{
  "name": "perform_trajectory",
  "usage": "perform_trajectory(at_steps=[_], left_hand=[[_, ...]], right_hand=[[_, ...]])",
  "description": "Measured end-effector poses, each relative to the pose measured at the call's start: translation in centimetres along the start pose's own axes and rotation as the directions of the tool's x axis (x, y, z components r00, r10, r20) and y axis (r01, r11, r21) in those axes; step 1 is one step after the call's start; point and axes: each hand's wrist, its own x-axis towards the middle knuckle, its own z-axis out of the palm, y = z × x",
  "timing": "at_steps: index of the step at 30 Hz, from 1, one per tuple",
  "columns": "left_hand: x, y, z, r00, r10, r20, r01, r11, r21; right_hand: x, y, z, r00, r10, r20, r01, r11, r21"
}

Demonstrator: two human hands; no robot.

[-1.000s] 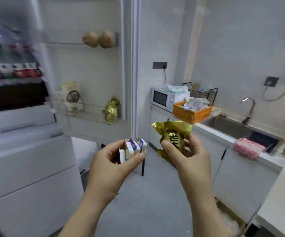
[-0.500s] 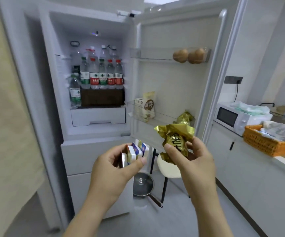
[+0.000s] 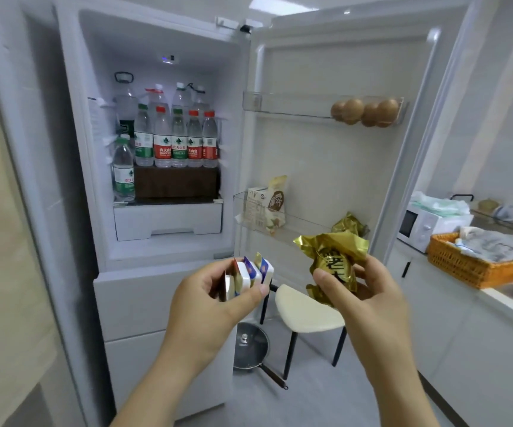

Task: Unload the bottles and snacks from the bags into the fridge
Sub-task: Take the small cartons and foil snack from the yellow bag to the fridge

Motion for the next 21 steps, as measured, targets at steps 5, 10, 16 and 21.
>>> perform_trajectory(at_steps=[5,10,16,21], left_hand=[[4.7,-1.6,2.1,0.999,0.033,0.016,-0.033,0.999,-0.006],[9.4,-3.4,5.2,1.0,0.029,0.006,-0.029,0.999,0.014],[16.2,-4.3,8.6,0.997,0.08,-0.016,-0.078,0.991,0.107],[20.3,-6.0,10.8,0.996,0.092,-0.008,-0.09,0.984,0.152]], right_hand=[[4.5,1.7,-0.5,0.998,-0.019,-0.052,0.021,0.999,0.025],[9.8,4.4,-1.2,0.998,-0.026,-0.056,0.029,0.999,0.041],[16.4,6.6,-3.1,0.996,-0.051,-0.067,0.054,0.998,0.042],[19.8,9.0,-4.6,0.994,-0.037,-0.102,0.04,0.999,0.026]])
